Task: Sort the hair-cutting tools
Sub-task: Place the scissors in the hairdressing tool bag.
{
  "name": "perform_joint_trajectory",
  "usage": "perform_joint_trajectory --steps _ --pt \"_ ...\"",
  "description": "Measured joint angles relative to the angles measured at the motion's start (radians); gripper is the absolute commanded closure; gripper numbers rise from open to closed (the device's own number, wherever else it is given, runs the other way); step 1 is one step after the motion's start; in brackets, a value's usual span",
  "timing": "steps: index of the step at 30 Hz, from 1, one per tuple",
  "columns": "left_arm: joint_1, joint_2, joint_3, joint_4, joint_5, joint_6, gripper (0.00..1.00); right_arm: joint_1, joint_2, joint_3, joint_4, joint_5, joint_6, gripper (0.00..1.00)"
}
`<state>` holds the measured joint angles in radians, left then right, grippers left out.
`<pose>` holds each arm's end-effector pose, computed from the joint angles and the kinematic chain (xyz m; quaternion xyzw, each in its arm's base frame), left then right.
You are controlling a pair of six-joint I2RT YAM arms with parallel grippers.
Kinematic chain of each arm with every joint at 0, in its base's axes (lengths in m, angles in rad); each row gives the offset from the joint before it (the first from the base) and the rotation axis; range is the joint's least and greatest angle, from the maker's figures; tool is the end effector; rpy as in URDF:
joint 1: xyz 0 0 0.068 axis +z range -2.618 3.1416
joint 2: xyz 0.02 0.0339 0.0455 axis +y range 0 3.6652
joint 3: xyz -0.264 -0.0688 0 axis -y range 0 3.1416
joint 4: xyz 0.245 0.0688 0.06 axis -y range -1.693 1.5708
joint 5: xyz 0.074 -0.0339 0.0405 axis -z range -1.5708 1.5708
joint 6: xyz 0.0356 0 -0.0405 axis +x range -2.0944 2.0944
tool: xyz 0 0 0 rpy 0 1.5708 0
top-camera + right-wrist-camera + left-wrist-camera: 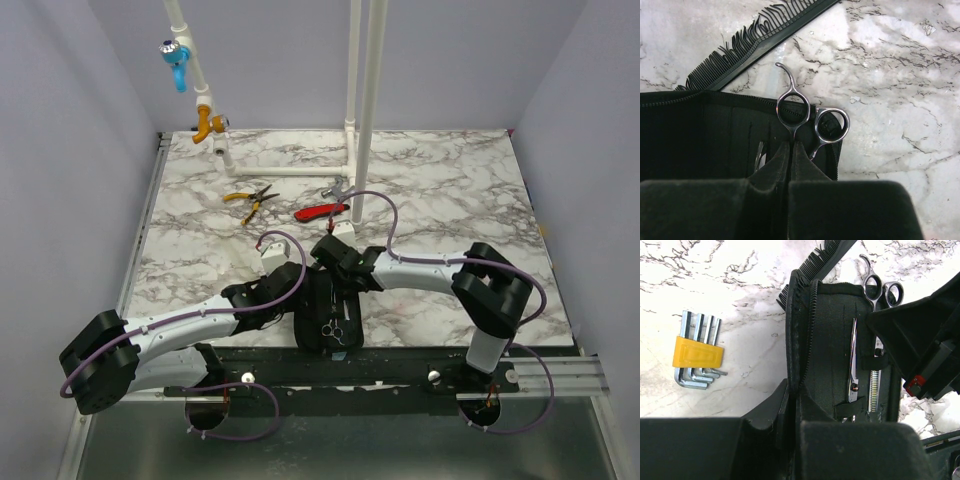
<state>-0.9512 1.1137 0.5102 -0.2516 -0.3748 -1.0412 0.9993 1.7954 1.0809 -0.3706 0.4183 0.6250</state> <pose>0.1323 -0.1630 0.1799 -0.1066 0.9164 -0.1940 0.3335 0.2031 0.2890 0.1615 -0.1276 0.9422 0.0321 0.3081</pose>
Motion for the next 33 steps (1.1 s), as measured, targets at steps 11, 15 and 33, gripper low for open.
perform_joint_trajectory --steps 11,15,33 --pt "0.000 0.000 0.001 -0.006 -0.005 -0.016 1.00 0.000 -0.066 -0.105 0.082 -0.009 0.042 0.99" --pt "0.000 0.006 0.007 -0.012 -0.005 -0.019 1.00 0.001 -0.077 -0.121 0.096 -0.016 0.042 0.99" --pt "0.000 0.018 0.018 -0.020 -0.006 -0.018 1.00 0.001 -0.117 -0.182 0.161 -0.077 -0.009 0.99"
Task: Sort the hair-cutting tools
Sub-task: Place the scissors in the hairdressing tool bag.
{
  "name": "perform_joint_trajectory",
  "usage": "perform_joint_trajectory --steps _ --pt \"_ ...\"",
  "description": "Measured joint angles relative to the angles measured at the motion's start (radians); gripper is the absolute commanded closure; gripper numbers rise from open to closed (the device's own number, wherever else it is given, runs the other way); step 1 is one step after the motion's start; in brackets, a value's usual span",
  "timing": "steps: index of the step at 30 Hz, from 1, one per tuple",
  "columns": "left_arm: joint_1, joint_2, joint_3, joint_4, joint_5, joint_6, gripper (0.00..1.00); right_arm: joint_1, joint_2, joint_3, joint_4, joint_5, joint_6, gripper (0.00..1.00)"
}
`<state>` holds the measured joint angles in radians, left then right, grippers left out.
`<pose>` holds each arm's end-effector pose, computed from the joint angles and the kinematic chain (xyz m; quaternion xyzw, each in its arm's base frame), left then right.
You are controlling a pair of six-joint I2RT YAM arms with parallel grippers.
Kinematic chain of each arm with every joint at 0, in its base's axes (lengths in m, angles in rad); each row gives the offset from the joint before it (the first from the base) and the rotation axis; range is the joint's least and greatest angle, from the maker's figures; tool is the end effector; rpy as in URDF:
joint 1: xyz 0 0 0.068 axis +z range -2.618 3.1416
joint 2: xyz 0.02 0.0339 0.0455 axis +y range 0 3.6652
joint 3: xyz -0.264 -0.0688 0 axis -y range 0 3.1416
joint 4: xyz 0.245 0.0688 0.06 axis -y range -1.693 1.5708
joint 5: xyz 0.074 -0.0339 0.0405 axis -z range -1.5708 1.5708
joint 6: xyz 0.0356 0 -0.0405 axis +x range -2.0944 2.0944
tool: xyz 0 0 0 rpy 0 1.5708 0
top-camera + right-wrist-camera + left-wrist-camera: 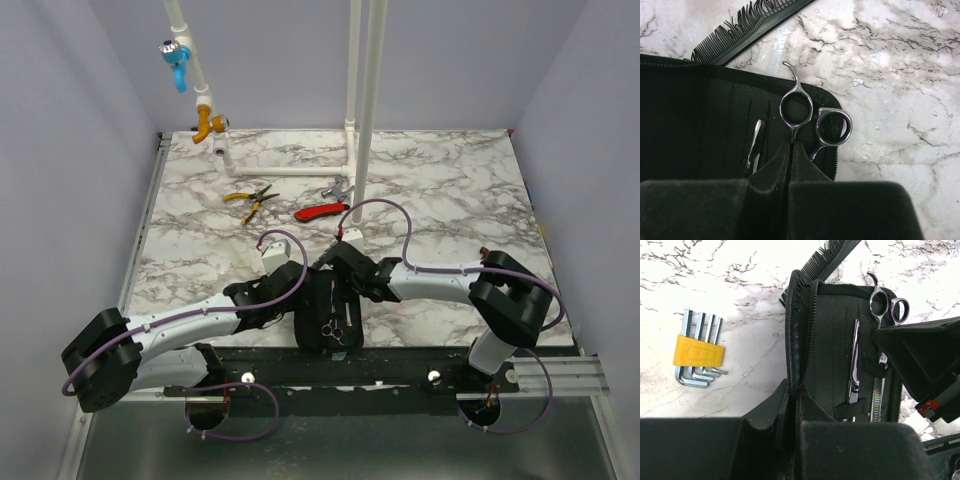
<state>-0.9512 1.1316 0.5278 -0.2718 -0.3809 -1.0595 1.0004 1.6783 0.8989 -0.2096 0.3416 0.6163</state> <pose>0.1339 -0.1650 0.1805 -0.1144 0.9184 -0.1871 0.3295 0.1849 0.2662 0.1566 -0.1323 0.9360 0.0919 0.3130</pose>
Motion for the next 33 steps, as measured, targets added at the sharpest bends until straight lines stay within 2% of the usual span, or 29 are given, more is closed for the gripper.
perform_joint_trajectory --steps 9,33 --pt "0.000 0.006 0.005 -0.006 -0.001 0.000 1.00 0.000 -0.018 -0.033 0.040 -0.016 0.018 1.00" --pt "0.000 0.010 0.007 -0.026 -0.021 -0.066 1.00 0.029 -0.067 -0.140 0.158 0.017 0.203 1.00"
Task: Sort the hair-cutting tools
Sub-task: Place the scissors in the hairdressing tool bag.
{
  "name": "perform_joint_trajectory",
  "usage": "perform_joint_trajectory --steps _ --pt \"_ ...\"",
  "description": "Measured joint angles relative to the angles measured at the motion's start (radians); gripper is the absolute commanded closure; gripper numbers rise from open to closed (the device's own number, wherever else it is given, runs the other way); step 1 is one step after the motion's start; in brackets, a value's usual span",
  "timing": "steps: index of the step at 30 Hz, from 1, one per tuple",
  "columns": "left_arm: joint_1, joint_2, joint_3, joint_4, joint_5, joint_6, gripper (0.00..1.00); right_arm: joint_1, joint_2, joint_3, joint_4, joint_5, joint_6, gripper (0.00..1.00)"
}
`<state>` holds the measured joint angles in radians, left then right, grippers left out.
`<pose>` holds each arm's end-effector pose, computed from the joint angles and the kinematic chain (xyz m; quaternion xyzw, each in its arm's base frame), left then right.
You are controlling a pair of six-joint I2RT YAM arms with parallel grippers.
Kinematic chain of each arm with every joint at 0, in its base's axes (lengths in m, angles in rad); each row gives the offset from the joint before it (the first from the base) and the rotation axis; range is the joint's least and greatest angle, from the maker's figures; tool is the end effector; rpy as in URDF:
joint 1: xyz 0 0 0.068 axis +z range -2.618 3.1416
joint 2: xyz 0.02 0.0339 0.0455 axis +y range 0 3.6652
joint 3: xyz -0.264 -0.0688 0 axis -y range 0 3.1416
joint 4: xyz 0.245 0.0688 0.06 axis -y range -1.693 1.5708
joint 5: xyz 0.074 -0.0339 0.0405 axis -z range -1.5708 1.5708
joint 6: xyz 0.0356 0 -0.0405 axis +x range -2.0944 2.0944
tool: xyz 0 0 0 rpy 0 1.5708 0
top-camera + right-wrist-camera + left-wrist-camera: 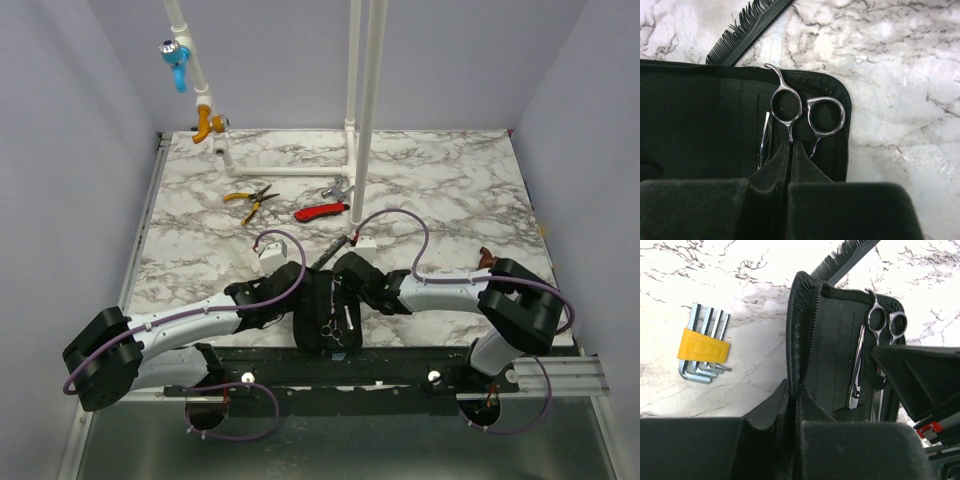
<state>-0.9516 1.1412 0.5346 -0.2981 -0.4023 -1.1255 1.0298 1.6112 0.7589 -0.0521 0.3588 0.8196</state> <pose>0.1341 -0.1641 0.1792 -0.1455 0.9168 -0.1802 0.3253 0.1670 0.2537 0.1480 -0.0395 0.9308 0.1554 0.3284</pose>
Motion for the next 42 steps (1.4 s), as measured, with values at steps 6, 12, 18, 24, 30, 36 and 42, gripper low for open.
perform_joint_trajectory --steps 6,12,18,24,30,36,42 --pt "-0.001 0.000 0.000 -0.011 -0.023 -0.010 1.00 0.033 -0.024 -0.032 0.005 0.008 0.049 1.00" --pt "-0.001 0.000 0.000 -0.018 -0.032 -0.025 1.00 0.049 -0.034 -0.046 0.010 0.024 0.089 1.00" --pt "-0.001 0.000 0.000 -0.020 -0.034 -0.039 1.00 0.062 -0.035 -0.050 0.011 0.047 0.111 1.00" --pt "-0.001 0.000 0.000 -0.026 -0.039 -0.058 1.00 0.091 -0.035 -0.060 0.018 0.083 0.134 1.00" --pt "0.000 0.001 0.000 -0.043 -0.055 -0.073 1.00 0.146 -0.062 -0.090 0.017 0.083 0.168 1.00" --pt "0.000 0.002 0.000 -0.044 -0.056 -0.080 1.00 0.148 -0.064 -0.093 0.019 0.085 0.183 0.99" --pt "0.000 0.005 0.000 -0.044 -0.059 -0.084 1.00 0.169 -0.044 -0.091 0.021 0.116 0.184 1.00"
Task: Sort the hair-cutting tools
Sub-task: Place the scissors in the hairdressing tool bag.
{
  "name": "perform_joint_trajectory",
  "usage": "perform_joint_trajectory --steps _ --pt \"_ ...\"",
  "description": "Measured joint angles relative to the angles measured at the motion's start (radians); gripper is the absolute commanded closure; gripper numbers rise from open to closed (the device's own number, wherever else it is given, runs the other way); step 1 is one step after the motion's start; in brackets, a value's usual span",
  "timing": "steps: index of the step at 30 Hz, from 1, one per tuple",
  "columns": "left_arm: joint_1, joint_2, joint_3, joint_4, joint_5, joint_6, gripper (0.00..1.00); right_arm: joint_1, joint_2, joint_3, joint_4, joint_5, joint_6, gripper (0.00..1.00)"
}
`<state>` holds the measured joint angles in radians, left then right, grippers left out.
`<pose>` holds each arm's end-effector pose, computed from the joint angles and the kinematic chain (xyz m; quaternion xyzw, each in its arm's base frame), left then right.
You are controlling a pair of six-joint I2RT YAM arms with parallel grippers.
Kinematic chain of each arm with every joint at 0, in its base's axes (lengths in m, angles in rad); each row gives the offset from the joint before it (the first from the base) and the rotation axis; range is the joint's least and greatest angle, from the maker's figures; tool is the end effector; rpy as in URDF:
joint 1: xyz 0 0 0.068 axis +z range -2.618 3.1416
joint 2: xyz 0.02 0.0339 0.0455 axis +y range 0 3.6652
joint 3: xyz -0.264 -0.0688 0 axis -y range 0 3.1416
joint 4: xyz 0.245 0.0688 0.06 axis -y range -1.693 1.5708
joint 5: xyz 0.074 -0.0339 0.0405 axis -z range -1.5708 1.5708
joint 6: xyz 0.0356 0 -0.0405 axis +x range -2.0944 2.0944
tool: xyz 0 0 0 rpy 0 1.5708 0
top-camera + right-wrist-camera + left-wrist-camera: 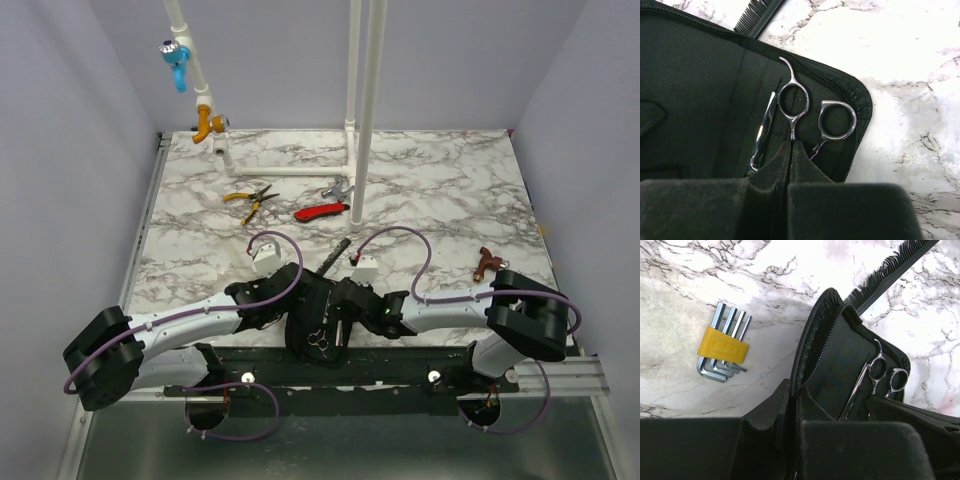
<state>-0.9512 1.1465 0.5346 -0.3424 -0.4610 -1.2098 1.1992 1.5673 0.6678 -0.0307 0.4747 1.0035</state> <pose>0.1334 -0.1598 0.1761 -0.1883 0.9110 -0.1581 0.3311 0.1174 0.2565 0.1383 -0.0165 0.9254 0.1720 0.3375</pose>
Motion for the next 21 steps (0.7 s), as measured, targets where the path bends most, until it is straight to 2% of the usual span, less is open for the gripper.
perform_joint_trajectory --steps 15,21 --pt "0.006 0.003 0.000 -0.002 -0.001 -0.016 1.00 0.042 0.005 0.009 -0.010 0.071 0.020 0.99" --pt "0.013 0.012 0.000 -0.002 0.000 -0.018 1.00 0.105 0.005 0.022 -0.066 0.071 0.036 0.99"
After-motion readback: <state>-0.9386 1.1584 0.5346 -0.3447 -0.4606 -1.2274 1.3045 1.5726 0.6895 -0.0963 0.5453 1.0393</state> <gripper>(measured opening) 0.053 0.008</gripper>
